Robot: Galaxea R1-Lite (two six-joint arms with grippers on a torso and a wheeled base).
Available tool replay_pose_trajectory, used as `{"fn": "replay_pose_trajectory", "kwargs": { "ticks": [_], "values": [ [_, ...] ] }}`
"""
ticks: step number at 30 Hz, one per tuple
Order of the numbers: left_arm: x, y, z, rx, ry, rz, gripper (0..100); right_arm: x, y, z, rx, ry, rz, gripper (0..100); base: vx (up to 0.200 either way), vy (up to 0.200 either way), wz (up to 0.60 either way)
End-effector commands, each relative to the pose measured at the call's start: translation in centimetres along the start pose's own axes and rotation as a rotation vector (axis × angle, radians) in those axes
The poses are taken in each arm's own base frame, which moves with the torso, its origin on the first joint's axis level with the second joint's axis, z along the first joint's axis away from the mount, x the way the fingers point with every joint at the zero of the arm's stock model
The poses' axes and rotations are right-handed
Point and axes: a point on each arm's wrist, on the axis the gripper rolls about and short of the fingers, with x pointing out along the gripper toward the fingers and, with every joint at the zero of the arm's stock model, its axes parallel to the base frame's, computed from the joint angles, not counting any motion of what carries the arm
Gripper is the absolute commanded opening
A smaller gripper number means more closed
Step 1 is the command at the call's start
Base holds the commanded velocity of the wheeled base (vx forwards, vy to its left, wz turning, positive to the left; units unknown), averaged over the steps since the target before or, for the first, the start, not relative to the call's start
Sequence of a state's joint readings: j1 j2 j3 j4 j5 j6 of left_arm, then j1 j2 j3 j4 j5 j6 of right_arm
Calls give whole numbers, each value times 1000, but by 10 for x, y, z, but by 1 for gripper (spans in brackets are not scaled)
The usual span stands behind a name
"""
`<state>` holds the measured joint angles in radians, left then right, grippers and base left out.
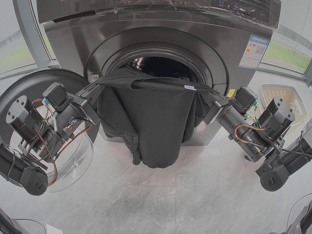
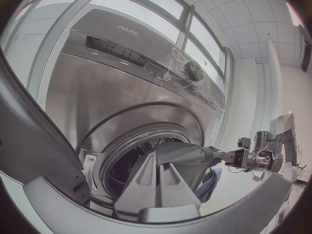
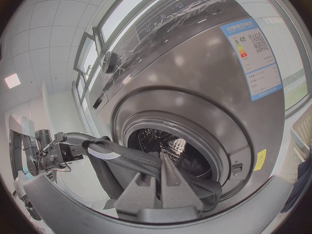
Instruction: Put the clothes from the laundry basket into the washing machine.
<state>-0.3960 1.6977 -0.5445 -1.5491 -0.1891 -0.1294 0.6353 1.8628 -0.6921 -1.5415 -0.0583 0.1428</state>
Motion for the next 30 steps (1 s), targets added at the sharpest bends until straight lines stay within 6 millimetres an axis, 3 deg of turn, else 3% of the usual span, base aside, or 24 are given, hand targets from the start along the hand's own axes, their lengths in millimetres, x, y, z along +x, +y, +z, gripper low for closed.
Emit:
{"fn": "replay_pose_trajectory", "kwargs": {
  "ticks": [1, 13, 30],
  "values": [
    [0, 0, 0, 1, 0, -1, 0, 1, 0, 7, -1, -24, -3, 0, 0, 0, 0],
    [-1, -2, -2, 2, 9, -4, 0, -2, 2, 25, -5, -75, 0, 0, 0, 0, 0],
    [-1, -3, -1, 0, 6, -7, 0, -3, 1, 23, -12, -65, 0, 0, 0, 0, 0]
  ]
}}
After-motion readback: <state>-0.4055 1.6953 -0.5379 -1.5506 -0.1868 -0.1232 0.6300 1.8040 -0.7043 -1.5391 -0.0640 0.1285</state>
